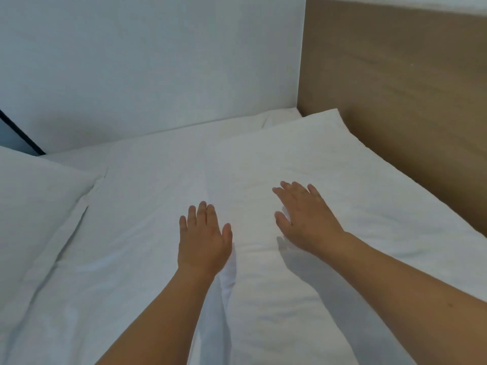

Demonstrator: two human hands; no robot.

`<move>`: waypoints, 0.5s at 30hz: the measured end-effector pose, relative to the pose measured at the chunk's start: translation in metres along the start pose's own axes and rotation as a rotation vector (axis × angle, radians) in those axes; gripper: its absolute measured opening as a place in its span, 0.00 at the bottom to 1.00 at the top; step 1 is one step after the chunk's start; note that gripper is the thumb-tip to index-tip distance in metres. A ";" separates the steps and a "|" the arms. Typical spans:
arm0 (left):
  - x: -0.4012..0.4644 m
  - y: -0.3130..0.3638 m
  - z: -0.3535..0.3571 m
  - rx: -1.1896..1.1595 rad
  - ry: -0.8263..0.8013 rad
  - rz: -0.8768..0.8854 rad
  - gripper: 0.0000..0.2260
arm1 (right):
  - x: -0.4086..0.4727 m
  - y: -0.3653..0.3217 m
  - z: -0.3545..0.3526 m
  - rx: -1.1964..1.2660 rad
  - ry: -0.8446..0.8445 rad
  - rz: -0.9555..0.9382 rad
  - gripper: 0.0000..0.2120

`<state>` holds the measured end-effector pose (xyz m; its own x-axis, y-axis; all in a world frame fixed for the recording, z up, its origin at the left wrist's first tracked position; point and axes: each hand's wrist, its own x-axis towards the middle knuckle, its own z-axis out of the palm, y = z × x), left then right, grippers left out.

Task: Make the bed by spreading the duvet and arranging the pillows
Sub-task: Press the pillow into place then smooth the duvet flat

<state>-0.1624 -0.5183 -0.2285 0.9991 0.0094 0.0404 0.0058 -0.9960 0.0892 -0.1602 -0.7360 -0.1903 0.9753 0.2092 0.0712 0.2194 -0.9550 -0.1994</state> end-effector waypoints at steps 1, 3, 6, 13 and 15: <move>0.004 0.002 -0.023 0.034 -0.015 0.033 0.28 | 0.003 -0.007 -0.018 0.012 -0.008 0.001 0.27; 0.013 0.008 -0.074 0.052 -0.021 0.079 0.28 | 0.009 -0.022 -0.056 0.045 -0.020 0.011 0.27; 0.019 0.012 -0.147 0.034 -0.030 0.119 0.27 | 0.022 -0.046 -0.113 0.070 -0.024 0.036 0.27; 0.026 -0.051 -0.279 0.057 -0.087 0.267 0.27 | 0.041 -0.130 -0.203 0.077 -0.086 0.133 0.27; 0.037 -0.082 -0.307 0.075 -0.061 0.308 0.27 | 0.049 -0.162 -0.216 0.094 -0.075 0.161 0.27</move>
<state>-0.1383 -0.4087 0.0710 0.9551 -0.2962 -0.0061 -0.2962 -0.9551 0.0087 -0.1537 -0.6165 0.0568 0.9964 0.0740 -0.0410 0.0588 -0.9542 -0.2933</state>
